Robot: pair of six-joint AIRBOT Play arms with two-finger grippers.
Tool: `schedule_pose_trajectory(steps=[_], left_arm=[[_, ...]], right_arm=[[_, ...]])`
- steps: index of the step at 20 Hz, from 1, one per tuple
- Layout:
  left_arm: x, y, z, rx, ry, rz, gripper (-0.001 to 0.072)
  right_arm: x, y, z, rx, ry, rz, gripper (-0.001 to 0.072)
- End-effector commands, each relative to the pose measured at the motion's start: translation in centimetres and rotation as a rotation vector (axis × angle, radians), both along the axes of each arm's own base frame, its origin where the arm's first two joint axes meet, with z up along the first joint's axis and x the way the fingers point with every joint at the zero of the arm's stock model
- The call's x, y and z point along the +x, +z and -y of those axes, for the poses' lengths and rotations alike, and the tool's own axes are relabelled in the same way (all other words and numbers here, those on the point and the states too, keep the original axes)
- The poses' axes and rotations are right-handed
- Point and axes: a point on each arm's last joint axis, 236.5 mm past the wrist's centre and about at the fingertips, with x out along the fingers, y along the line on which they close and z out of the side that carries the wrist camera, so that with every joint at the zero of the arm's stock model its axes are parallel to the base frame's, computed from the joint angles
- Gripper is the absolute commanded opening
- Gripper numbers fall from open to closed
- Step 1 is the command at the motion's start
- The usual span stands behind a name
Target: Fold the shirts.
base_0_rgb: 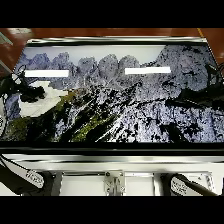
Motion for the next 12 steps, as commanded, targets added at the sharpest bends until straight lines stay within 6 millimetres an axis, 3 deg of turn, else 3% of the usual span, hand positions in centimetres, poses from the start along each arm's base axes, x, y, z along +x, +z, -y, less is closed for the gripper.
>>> schedule_pose_trajectory(steps=[1,2,4,5,6,8,10,12], left_arm=[[-0.9,-1.4,0.1,-0.017,0.002,-0.052,0.0167],[-1.6,-1.4,0.4,-0.026,-0.001,-0.083,0.0047],[-2.6,-0.2,0.9,-0.035,-0.010,-0.112,0.0039],[-2.2,1.6,1.1,-0.022,-0.026,-0.076,0.0038],[-1.3,4.6,1.4,0.006,-0.057,-0.001,0.0038],[0.4,12.6,3.6,0.052,-0.134,0.192,0.0038],[-0.2,21.2,8.4,0.065,-0.264,0.368,0.0038],[-2.8,29.3,13.9,0.054,-0.371,0.534,0.0038]], right_arm=[[0.0,-0.3,-0.3,0.016,-0.005,-0.012,0.0677],[-0.1,-0.3,-0.5,0.027,-0.003,-0.016,0.0677],[-0.5,-0.3,-0.9,0.044,0.001,-0.031,0.0677],[-0.7,-0.3,-1.1,0.049,0.004,-0.040,0.0677],[-0.9,-0.3,-1.2,0.051,0.007,-0.048,0.0677],[-1.2,-0.4,-1.2,0.051,0.018,-0.061,0.0677],[-1.6,-0.5,-1.3,0.052,0.030,-0.076,0.0677],[-2.8,-0.4,-1.7,0.064,0.050,-0.119,0.0677]])
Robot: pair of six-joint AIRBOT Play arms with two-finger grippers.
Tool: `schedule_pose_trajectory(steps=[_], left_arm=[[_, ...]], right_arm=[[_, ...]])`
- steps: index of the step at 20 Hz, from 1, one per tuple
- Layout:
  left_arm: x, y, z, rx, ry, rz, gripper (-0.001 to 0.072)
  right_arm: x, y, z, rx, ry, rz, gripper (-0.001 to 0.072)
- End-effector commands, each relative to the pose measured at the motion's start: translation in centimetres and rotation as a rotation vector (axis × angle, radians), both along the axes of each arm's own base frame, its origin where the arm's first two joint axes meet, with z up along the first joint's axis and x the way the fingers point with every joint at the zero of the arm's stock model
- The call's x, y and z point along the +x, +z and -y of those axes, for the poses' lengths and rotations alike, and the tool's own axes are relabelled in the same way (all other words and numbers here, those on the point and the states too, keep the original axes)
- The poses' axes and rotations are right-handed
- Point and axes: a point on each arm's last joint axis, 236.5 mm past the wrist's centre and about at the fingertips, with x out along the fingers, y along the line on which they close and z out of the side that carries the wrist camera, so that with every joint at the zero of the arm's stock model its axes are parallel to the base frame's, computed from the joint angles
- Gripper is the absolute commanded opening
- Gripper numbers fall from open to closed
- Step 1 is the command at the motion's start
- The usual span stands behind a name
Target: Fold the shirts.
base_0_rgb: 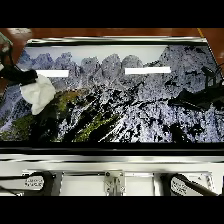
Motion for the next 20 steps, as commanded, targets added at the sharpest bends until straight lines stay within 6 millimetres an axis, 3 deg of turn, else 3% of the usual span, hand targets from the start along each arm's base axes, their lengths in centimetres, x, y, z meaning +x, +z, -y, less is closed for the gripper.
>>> schedule_pose_trajectory(steps=[1,3,4,6,7,10,12,14,16,17,18,19,20], left_arm=[[-4.7,13.5,9.0,-0.017,-0.213,0.281,0.0038],[-9.0,17.8,14.6,-0.059,-0.341,0.358,0.0038],[-10.9,18.9,17.0,-0.079,-0.401,0.371,0.0038],[-13.9,18.9,21.7,-0.122,-0.516,0.360,0.0038],[-15.0,17.9,24.1,-0.144,-0.569,0.329,0.0038],[-17.4,12.4,31.1,-0.189,-0.704,0.214,0.0039],[-19.1,7.1,35.6,-0.215,-0.760,0.127,0.0039],[-21.0,1.3,39.4,-0.224,-0.797,0.025,0.0039],[-23.1,-3.4,42.4,-0.253,-0.828,-0.090,0.0066],[-23.6,-4.8,43.3,-0.269,-0.830,-0.139,0.0311],[-23.5,-5.5,43.5,-0.276,-0.820,-0.163,0.0606],[-22.9,-5.7,42.7,-0.266,-0.804,-0.181,0.0685],[-22.2,-5.5,41.0,-0.249,-0.787,-0.213,0.0688]], right_arm=[[-2.2,0.3,-0.8,0.019,0.043,-0.069,0.0677],[-3.9,1.6,-1.3,0.020,0.083,-0.083,0.0677],[-4.6,2.5,-1.5,0.015,0.096,-0.073,0.0677],[-5.7,4.3,-1.8,0.001,0.105,-0.036,0.0677],[-6.3,5.2,-1.9,-0.006,0.108,-0.019,0.0677],[-8.9,6.7,-2.5,-0.011,0.133,-0.038,0.0677],[-9.7,7.2,-2.6,-0.012,0.131,-0.043,0.0677],[-9.8,6.9,-2.7,-0.007,0.120,-0.055,0.0677],[-10.1,5.2,-2.5,-0.005,0.107,-0.087,0.0677],[-10.2,4.2,-2.6,0.004,0.096,-0.101,0.0677],[-10.2,3.3,-2.8,0.017,0.089,-0.109,0.0677],[-10.1,2.5,-3.1,0.030,0.084,-0.111,0.0677],[-10.0,1.8,-3.1,0.034,0.078,-0.108,0.0677]])
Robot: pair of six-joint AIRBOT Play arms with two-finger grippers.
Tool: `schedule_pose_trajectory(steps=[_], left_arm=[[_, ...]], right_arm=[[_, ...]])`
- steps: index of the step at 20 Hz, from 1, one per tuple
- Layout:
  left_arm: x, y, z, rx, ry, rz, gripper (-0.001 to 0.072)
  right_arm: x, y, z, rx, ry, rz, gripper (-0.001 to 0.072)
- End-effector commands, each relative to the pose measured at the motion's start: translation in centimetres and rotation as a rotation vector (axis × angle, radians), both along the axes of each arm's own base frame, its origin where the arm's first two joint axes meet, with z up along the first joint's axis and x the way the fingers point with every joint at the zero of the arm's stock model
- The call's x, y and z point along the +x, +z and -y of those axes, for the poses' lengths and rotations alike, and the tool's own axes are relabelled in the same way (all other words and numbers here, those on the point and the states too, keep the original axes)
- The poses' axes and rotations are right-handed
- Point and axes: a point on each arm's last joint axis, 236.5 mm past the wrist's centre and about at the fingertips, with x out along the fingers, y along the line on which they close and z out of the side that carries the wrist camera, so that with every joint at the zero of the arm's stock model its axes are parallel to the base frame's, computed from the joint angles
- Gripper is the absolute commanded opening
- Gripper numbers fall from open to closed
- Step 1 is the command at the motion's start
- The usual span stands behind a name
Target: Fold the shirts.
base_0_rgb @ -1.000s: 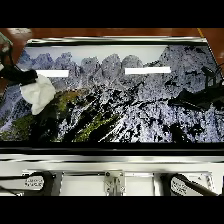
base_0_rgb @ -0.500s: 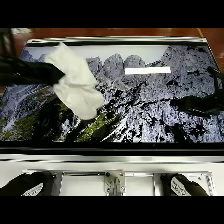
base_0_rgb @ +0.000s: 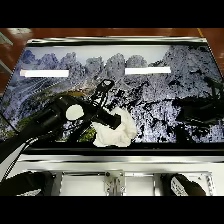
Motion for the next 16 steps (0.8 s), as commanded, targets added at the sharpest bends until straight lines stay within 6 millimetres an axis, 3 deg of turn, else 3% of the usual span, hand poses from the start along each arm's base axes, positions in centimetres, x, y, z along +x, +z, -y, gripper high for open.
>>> schedule_pose_trajectory(steps=[1,4,5,7,9,11,16], left_arm=[[0.0,-2.1,-2.8,0.077,0.002,-0.117,0.0688],[2.4,-1.6,-12.8,0.154,0.128,-0.196,0.0688],[2.4,-1.9,-15.5,0.150,0.190,-0.241,0.0689],[0.3,-4.3,-19.0,0.111,0.281,-0.359,0.0688],[-3.0,-7.8,-19.4,0.044,0.345,-0.498,0.0688],[-5.2,-10.6,-17.7,-0.036,0.362,-0.570,0.0688],[-5.3,-14.7,-13.1,-0.119,0.439,-0.593,0.0687]], right_arm=[[0.4,-2.2,-0.2,0.015,-0.024,0.004,0.0677],[1.2,-3.3,0.1,0.007,-0.031,0.018,0.0677],[1.3,-3.9,0.0,0.016,-0.021,0.001,0.0678],[1.4,-5.5,-0.6,0.054,0.008,-0.041,0.0678],[1.8,-7.5,-1.7,0.125,0.020,-0.088,0.0678],[2.7,-9.0,-2.8,0.196,0.014,-0.122,0.0678],[3.5,-12.5,-3.4,0.261,-0.011,-0.207,0.0677]])
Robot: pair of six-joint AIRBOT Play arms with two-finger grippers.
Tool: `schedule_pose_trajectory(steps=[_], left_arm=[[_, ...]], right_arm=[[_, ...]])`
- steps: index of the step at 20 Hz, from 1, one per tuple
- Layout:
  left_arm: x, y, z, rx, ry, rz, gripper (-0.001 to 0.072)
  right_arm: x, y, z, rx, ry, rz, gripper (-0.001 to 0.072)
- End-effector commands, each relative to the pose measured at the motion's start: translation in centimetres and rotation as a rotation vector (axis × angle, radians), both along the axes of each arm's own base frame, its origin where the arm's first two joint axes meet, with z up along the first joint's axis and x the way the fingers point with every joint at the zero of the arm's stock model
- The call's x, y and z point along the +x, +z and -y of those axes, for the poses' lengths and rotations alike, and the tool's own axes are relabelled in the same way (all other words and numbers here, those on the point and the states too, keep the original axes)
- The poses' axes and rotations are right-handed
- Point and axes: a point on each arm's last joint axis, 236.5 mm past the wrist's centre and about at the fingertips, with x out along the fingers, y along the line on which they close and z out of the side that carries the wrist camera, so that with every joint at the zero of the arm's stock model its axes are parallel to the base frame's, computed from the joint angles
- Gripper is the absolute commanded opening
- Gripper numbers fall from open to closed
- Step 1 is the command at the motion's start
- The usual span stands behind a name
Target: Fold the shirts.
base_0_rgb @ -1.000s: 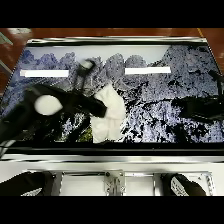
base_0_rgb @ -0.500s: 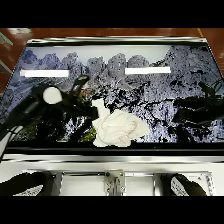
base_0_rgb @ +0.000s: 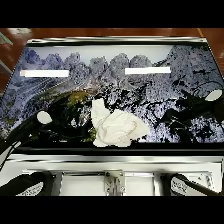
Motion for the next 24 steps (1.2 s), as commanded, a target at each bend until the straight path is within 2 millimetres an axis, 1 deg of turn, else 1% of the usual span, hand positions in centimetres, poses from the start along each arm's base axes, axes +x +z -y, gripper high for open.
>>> schedule_pose_trajectory(steps=[1,3,4,5,6,7,8,9,10,12,14,17,20,21,22,23,24], left_arm=[[-0.1,-2.6,3.0,-0.058,0.094,-0.033,0.0687],[-0.1,-3.2,4.8,-0.094,0.106,-0.047,0.0685],[-0.4,-3.6,5.3,-0.102,0.100,-0.062,0.0684],[-0.8,-4.1,5.5,-0.099,0.101,-0.083,0.0682],[-0.9,-4.5,5.5,-0.094,0.101,-0.097,0.0630],[-1.0,-4.8,5.5,-0.091,0.104,-0.106,0.0625],[-0.9,-5.1,5.5,-0.088,0.104,-0.112,0.0561],[-0.8,-5.2,5.6,-0.087,0.104,-0.114,0.0440],[-0.5,-5.1,5.7,-0.088,0.105,-0.112,0.0354],[0.1,-4.8,5.9,-0.093,0.106,-0.091,0.0160],[0.5,-4.4,6.1,-0.102,0.079,-0.062,0.0041],[0.7,-4.3,6.0,-0.100,0.058,-0.045,0.0039],[0.2,-4.5,5.1,-0.074,0.020,-0.048,0.0039],[0.3,-4.3,4.7,-0.064,0.010,-0.033,0.0039],[0.8,-4.0,4.3,-0.063,0.017,-0.017,0.0039],[1.4,-3.4,3.9,-0.070,0.033,0.001,0.0039],[2.2,-2.6,3.4,-0.079,0.056,0.024,0.0039]], right_arm=[[0.3,-2.2,-0.6,0.048,0.000,-0.050,0.0678],[0.3,-3.0,-0.6,0.053,0.003,-0.069,0.0677],[0.4,-3.3,-0.6,0.054,0.001,-0.076,0.0678],[0.4,-3.6,-0.6,0.055,-0.001,-0.081,0.0678],[0.4,-4.0,-0.5,0.052,-0.001,-0.087,0.0678],[0.4,-4.3,-0.4,0.050,-0.002,-0.094,0.0678],[0.4,-4.5,-0.4,0.052,-0.002,-0.101,0.0678],[0.3,-4.9,-0.5,0.055,-0.003,-0.111,0.0677],[0.3,-5.1,-0.5,0.061,-0.005,-0.122,0.0677],[0.3,-5.6,-0.9,0.084,-0.014,-0.141,0.0678],[0.5,-6.2,-1.6,0.123,-0.032,-0.160,0.0677],[0.7,-7.5,-3.2,0.132,-0.011,-0.176,0.0677],[0.4,-9.0,-6.3,0.112,0.076,-0.185,0.0676],[0.3,-9.4,-7.2,0.105,0.099,-0.188,0.0676],[0.1,-9.9,-8.1,0.098,0.122,-0.191,0.0626],[-0.1,-10.1,-8.8,0.094,0.144,-0.193,0.0448],[-0.3,-10.1,-9.3,0.090,0.163,-0.190,0.0200]])
